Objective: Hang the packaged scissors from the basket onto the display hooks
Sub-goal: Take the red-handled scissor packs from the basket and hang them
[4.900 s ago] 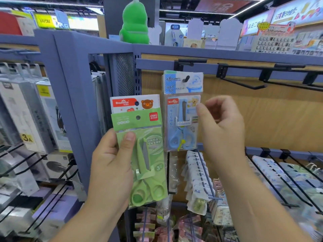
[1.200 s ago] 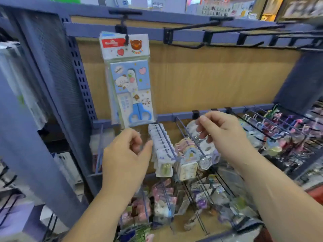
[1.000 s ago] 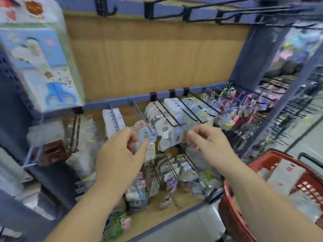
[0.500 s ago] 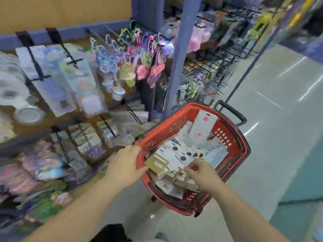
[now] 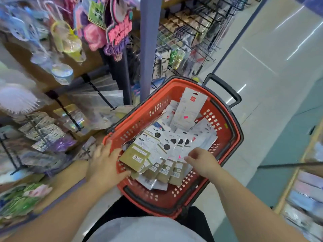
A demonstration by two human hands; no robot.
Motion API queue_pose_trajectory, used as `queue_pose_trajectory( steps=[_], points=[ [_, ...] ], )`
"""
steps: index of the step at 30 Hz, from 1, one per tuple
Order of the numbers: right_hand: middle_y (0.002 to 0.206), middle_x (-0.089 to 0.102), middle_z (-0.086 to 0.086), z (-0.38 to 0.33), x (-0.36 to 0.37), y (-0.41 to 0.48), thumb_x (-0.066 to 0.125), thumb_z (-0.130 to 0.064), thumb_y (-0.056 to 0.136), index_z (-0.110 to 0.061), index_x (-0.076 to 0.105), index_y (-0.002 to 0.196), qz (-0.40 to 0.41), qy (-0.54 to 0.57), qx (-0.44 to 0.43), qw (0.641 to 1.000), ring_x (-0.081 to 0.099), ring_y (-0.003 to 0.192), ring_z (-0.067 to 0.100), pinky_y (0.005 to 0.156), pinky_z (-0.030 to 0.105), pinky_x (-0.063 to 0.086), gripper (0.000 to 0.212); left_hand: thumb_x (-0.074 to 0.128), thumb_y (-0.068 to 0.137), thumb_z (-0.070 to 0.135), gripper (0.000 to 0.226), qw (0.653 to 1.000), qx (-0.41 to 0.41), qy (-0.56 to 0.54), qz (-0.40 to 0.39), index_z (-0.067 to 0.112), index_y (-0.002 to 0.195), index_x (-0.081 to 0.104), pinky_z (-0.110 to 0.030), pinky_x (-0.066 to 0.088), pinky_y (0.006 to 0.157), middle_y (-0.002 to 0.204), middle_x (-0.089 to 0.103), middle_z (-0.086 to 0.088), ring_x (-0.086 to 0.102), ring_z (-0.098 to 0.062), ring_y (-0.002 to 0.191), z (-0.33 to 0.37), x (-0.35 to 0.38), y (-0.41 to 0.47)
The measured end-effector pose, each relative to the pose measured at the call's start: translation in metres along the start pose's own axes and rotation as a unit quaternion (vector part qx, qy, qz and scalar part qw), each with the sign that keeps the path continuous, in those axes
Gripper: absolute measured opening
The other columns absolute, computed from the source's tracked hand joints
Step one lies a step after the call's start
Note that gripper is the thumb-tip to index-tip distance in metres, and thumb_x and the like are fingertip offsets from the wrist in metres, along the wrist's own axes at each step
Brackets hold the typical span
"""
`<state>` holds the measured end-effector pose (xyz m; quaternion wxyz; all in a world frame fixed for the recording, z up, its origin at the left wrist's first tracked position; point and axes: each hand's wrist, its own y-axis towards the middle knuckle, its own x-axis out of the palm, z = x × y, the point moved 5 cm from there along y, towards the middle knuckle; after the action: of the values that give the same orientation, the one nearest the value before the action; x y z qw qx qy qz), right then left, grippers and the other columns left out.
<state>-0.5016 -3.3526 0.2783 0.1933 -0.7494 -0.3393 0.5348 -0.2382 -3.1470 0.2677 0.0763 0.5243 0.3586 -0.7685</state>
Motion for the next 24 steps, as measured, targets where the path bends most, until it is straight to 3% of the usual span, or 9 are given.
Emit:
queue_pose_trajectory(
  steps=[3, 7, 10, 12, 15, 18, 21, 24],
  points=[
    [0.13, 0.066, 0.009, -0.006, 0.003, 0.025, 0.065, -0.043, 0.099, -0.012, 0.059, 0.138, -0.037, -0.016, 0.004, 0.999, 0.063, 0.113, 0.026, 0.09, 0.031, 0.048, 0.05, 0.071, 0.077, 0.078, 0.092, 1.0, -0.012, -0.004, 0.008, 0.036, 0.154, 0.041, -0.055, 0.01, 0.13, 0.175, 0.015, -0.004, 0.006, -0.038, 0.159, 0.002, 0.009, 0.0],
    [0.138, 0.06, 0.012, -0.003, 0.006, 0.056, 0.071, -0.039, 0.096, -0.01, 0.045, 0.149, -0.04, 0.074, 0.057, 0.995, 0.06, 0.11, 0.027, 0.085, 0.031, 0.045, 0.066, 0.083, 0.066, 0.072, 0.085, 0.997, 0.02, 0.044, 0.064, 0.024, 0.134, 0.066, -0.055, -0.004, 0.126, 0.153, 0.052, -0.018, 0.027, -0.043, 0.152, 0.009, 0.018, -0.002],
    [0.132, 0.064, 0.012, 0.002, 0.01, 0.075, 0.074, -0.033, 0.094, -0.013, 0.046, 0.144, -0.054, 0.145, 0.075, 0.985, 0.064, 0.101, 0.025, 0.07, 0.032, 0.051, 0.061, 0.09, 0.063, 0.065, 0.091, 0.995, 0.028, 0.018, 0.096, 0.021, 0.136, 0.06, -0.063, 0.026, 0.121, 0.144, 0.06, -0.021, 0.045, -0.047, 0.143, 0.026, 0.028, 0.001],
    [0.132, 0.061, 0.013, 0.003, 0.015, 0.084, 0.075, -0.038, 0.091, -0.016, 0.042, 0.147, -0.079, 0.146, 0.064, 0.984, 0.068, 0.101, 0.027, 0.069, 0.034, 0.056, 0.069, 0.083, 0.071, 0.069, 0.092, 0.998, -0.006, -0.022, 0.062, 0.021, 0.145, 0.056, -0.062, 0.038, 0.117, 0.153, 0.053, -0.016, 0.042, -0.043, 0.145, 0.041, 0.032, 0.008],
    [0.133, 0.06, 0.011, 0.0, 0.022, 0.091, 0.077, -0.039, 0.089, -0.02, 0.037, 0.149, -0.122, 0.167, 0.053, 0.977, 0.068, 0.109, 0.03, 0.082, 0.045, 0.061, 0.074, 0.066, 0.08, 0.08, 0.101, 0.993, -0.075, -0.085, -0.018, 0.03, 0.161, 0.032, -0.052, 0.025, 0.127, 0.172, 0.023, -0.007, 0.024, -0.036, 0.156, 0.052, 0.047, 0.025],
    [0.124, 0.066, 0.016, -0.002, 0.03, 0.098, 0.076, -0.023, 0.093, -0.019, 0.036, 0.147, -0.15, 0.265, 0.057, 0.951, 0.07, 0.104, 0.03, 0.092, 0.061, 0.058, 0.067, 0.065, 0.08, 0.081, 0.109, 0.98, -0.128, -0.135, -0.065, 0.036, 0.166, 0.015, -0.052, 0.018, 0.129, 0.177, 0.0, -0.002, 0.011, -0.038, 0.16, 0.054, 0.067, 0.044],
    [0.127, 0.069, 0.007, -0.01, 0.032, 0.101, 0.068, -0.012, 0.099, -0.036, 0.015, 0.158, -0.179, 0.354, 0.024, 0.918, 0.074, 0.107, 0.025, 0.086, 0.045, 0.064, 0.083, 0.063, 0.081, 0.082, 0.112, 0.975, -0.146, -0.128, -0.105, 0.036, 0.166, 0.008, -0.056, 0.021, 0.128, 0.177, -0.003, -0.003, 0.012, -0.039, 0.159, 0.059, 0.083, 0.052],
    [0.128, 0.07, 0.007, -0.02, 0.034, 0.1, 0.06, -0.008, 0.101, -0.046, -0.001, 0.16, -0.224, 0.34, -0.02, 0.913, 0.075, 0.106, 0.027, 0.094, 0.039, 0.061, 0.093, 0.054, 0.083, 0.087, 0.105, 0.965, -0.164, -0.168, -0.12, 0.042, 0.166, 0.007, -0.052, 0.022, 0.126, 0.177, 0.0, -0.005, 0.015, -0.041, 0.158, 0.066, 0.09, 0.052]
  ],
)
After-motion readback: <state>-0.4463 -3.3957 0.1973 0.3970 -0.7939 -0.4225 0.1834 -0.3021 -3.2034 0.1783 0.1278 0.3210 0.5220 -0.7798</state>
